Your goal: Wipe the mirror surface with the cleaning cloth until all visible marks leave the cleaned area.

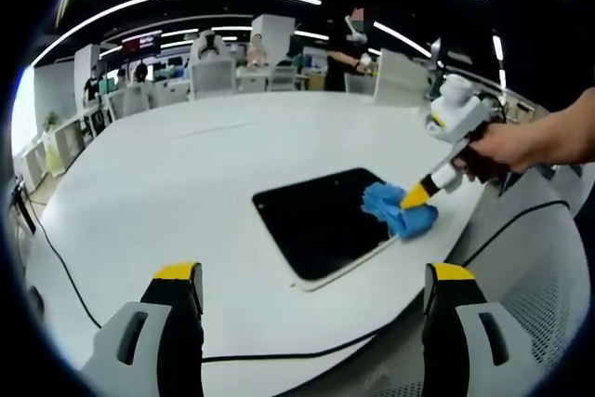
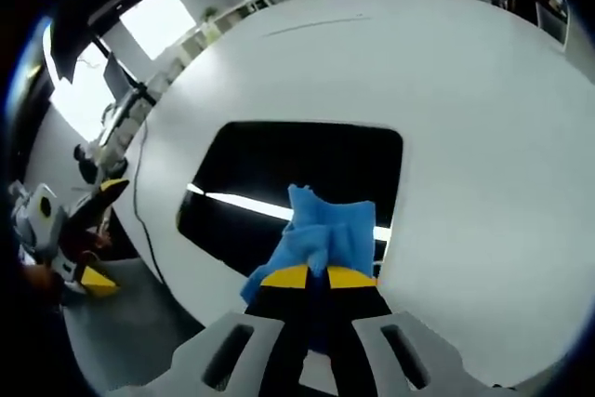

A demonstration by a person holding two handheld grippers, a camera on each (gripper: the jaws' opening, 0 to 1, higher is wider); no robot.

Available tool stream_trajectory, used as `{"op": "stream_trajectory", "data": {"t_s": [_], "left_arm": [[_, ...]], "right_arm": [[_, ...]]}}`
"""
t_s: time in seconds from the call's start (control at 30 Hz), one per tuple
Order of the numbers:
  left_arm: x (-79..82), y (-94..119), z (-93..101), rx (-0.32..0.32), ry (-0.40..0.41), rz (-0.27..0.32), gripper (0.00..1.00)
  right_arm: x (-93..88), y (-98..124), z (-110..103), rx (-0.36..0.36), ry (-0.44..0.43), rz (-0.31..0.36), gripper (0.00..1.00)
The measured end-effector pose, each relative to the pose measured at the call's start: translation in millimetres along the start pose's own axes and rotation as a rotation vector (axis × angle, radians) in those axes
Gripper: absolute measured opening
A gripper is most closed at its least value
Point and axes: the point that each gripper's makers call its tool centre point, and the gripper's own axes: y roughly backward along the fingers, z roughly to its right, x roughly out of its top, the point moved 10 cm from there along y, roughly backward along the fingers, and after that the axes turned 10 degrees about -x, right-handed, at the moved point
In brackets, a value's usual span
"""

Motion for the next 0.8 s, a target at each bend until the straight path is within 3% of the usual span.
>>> {"op": "stream_trajectory", "data": {"t_s": [0.53, 0.73, 0.8], "left_arm": [[-3.2, -2, 4.7, -0.090, 0.019, -0.021, 1.00], [-4.3, -2, 1.4, -0.096, 0.031, -0.025, 1.00], [-2.9, -2, 2.7, -0.095, 0.002, -0.022, 1.00]], "right_arm": [[11.9, -15, -53, 0.026, 0.022, -0.008, 0.00], [15.1, -20, -71, 0.033, 0.037, -0.001, 0.00], [16.5, -22, -77, 0.036, 0.038, -0.002, 0.00]]}}
